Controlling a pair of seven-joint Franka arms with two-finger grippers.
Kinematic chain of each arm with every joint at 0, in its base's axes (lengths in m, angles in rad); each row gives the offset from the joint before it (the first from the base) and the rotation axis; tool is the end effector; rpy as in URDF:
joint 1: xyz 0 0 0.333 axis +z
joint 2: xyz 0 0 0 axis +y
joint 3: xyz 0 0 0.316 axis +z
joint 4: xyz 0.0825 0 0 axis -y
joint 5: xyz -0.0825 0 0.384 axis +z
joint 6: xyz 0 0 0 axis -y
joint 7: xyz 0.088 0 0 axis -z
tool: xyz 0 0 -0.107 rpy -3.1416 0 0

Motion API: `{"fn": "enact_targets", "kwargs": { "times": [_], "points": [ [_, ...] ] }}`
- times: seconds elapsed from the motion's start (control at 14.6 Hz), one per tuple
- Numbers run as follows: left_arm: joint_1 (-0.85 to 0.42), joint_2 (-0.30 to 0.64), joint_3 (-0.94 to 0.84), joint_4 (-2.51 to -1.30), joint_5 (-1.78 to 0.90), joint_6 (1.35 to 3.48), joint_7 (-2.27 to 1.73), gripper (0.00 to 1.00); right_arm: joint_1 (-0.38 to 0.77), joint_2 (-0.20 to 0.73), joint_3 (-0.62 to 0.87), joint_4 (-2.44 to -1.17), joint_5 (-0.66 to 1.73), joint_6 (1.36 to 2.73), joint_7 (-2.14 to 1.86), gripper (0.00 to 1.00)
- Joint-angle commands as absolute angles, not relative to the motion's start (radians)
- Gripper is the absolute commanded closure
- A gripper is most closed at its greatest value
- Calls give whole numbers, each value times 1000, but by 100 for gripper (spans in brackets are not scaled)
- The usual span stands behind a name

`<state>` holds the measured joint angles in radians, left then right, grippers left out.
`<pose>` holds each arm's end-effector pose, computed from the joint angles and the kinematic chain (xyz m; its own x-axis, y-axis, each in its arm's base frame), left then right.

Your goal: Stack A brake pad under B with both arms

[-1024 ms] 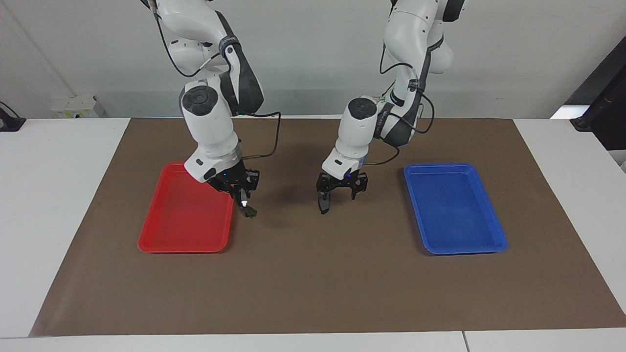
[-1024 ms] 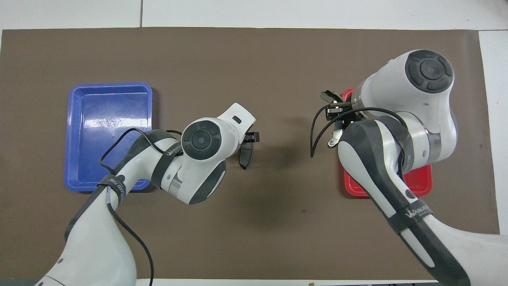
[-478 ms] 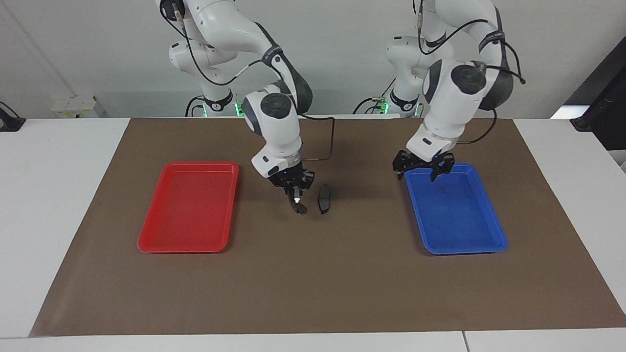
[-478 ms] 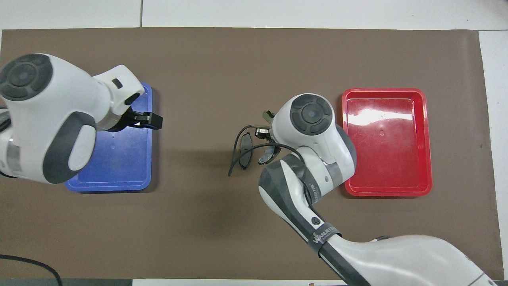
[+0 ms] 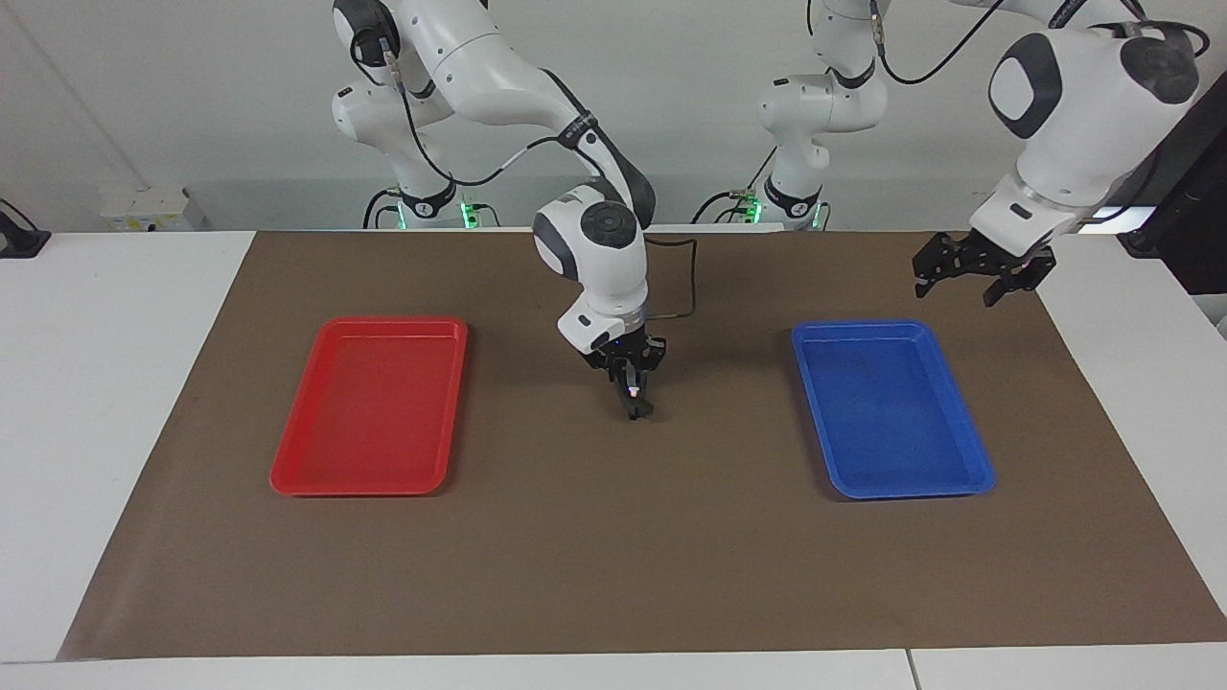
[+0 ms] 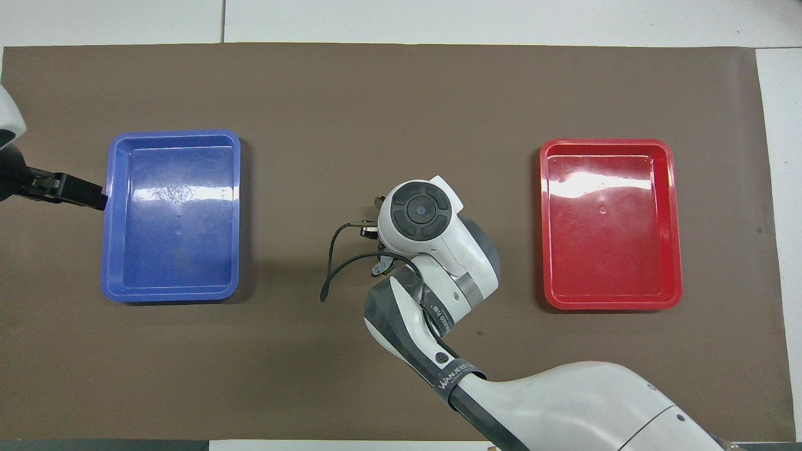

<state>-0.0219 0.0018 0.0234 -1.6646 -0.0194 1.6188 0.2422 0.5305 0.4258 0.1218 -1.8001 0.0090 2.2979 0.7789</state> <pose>0.5560 -0.0012 0.5833 0.9705 -0.2374 -0.0416 -0.2363 -0.9712 0.0301 0.5250 0.3932 0.3196 0.9893 -0.1451 0.0126 -0.1433 -0.9853 -0.0930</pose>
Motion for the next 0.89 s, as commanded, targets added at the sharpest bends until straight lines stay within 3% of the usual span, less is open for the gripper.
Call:
{"fn": "enact_targets", "kwargs": {
  "times": [0.0,0.82],
  "points": [
    [12,14,11,-1595,-12,1546,276,0,528,437,121,-1790,-31,2319,819,100],
    [8,-2,9,-1620,-14,1549,267,0,537,434,123,-1829,-64,2362,818,100]
  ]
}}
